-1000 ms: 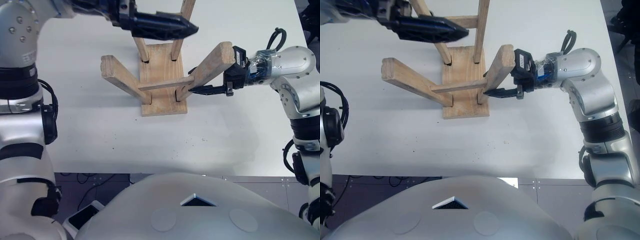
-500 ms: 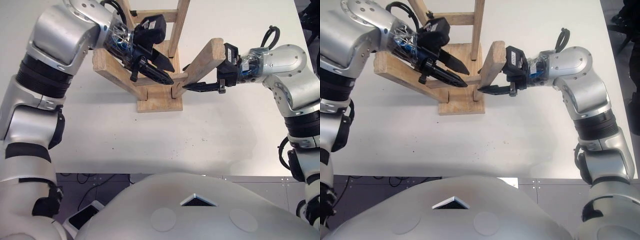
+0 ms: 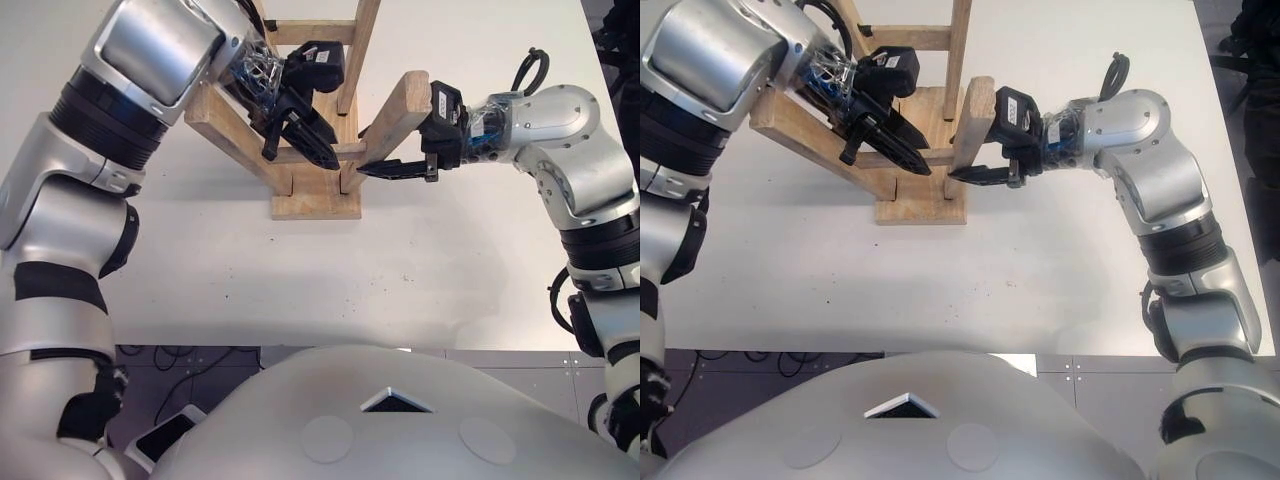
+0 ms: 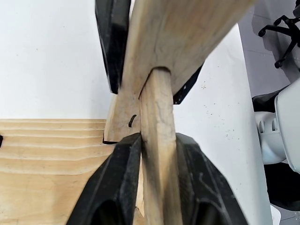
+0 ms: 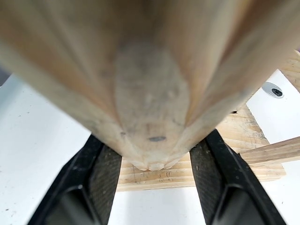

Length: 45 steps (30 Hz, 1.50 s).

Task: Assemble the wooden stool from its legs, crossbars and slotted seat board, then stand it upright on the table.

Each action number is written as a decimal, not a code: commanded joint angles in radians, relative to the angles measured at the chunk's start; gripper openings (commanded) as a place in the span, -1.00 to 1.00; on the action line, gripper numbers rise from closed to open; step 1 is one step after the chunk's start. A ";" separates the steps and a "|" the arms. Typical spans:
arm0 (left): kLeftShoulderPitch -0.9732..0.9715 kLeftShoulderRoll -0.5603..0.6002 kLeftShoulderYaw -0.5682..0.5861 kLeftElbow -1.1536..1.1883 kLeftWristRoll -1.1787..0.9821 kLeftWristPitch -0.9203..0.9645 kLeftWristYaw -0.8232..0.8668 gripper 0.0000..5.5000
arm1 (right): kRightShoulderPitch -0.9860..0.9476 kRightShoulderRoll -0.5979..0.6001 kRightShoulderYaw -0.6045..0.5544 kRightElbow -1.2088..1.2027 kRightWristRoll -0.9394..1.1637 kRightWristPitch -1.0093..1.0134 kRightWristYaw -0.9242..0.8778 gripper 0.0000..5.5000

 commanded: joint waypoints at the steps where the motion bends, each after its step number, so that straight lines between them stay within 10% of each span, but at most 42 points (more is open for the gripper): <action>1: 0.209 -0.080 -0.190 0.023 0.130 0.026 0.092 -0.65 | -0.006 -0.009 0.098 -0.022 -0.102 0.087 0.008 -0.27; 14: 0.121 -0.043 0.040 -0.265 0.006 0.045 0.088 -0.69 | 0.064 -0.119 0.307 0.062 -0.230 0.166 0.094 -0.27; 31: -0.022 0.155 0.623 -0.305 -0.183 0.088 0.144 0.14 | 0.041 -0.090 0.140 0.037 -0.112 0.151 0.023 -0.27; 38: 0.318 0.251 0.772 -0.039 -0.162 -0.032 0.178 0.26 | -0.027 -0.066 0.045 0.052 -0.027 0.193 0.046 -0.02; 45: 0.659 0.044 0.809 -0.121 -0.177 -0.155 0.391 0.26 | 0.097 -0.236 0.033 -0.061 -0.025 0.150 0.242 0.19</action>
